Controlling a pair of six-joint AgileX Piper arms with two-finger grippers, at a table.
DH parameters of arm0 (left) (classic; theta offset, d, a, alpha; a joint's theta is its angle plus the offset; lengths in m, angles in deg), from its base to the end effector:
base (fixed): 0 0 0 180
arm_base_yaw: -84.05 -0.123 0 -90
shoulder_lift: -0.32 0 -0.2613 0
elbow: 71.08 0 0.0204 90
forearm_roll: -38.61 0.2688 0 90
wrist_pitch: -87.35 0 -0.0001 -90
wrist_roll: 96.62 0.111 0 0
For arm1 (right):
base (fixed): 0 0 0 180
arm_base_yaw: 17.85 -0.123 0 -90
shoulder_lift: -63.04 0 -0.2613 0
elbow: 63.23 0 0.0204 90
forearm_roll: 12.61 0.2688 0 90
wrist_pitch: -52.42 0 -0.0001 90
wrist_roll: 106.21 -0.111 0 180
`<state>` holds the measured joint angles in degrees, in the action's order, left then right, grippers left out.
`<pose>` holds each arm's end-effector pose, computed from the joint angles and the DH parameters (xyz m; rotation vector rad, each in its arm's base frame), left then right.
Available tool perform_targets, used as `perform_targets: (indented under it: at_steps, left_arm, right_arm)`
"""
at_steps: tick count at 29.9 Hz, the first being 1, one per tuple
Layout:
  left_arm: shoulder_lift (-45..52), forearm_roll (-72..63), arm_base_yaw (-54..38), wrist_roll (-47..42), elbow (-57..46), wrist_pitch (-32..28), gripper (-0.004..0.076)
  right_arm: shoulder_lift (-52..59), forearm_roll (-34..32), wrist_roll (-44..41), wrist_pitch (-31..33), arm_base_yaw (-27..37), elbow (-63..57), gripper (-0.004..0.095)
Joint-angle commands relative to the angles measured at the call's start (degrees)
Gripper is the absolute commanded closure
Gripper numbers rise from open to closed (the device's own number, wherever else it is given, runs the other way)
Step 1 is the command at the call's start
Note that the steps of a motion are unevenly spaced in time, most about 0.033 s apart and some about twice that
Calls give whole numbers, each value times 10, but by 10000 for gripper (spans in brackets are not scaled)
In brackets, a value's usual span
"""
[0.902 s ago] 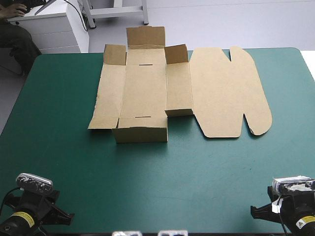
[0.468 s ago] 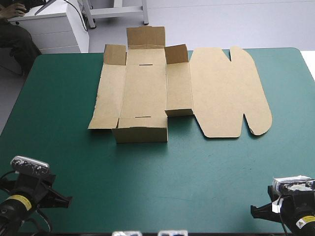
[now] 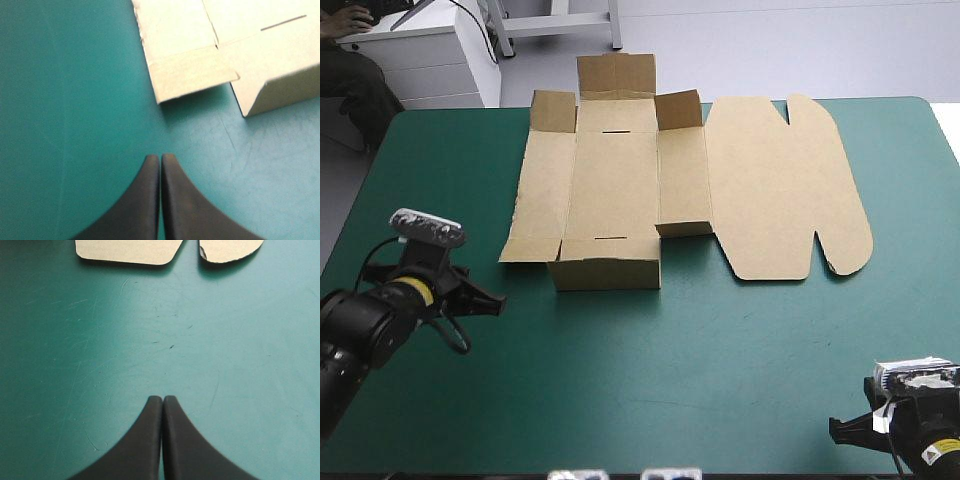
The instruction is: Fold the box
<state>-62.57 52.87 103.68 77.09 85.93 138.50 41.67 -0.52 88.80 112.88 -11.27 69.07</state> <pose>0.2172 -0.0548 0.3166 0.3677 2.3300 0.0866 0.0870 0.0103 0.2646 -0.1449 2.2335 0.0591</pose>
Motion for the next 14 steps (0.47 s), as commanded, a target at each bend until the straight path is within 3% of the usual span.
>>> perform_targets:
  at_steps: [1, 14]
  left_arm:
    - [-63, 10, 2, -7, 64, -46, 731]
    - [-263, 10, 1, -7, 227, -63, 731]
  right_arm:
    - [-6, 2, 3, -31, -2, 13, 927]
    - [-6, 2, 3, -5, -2, 13, 927]
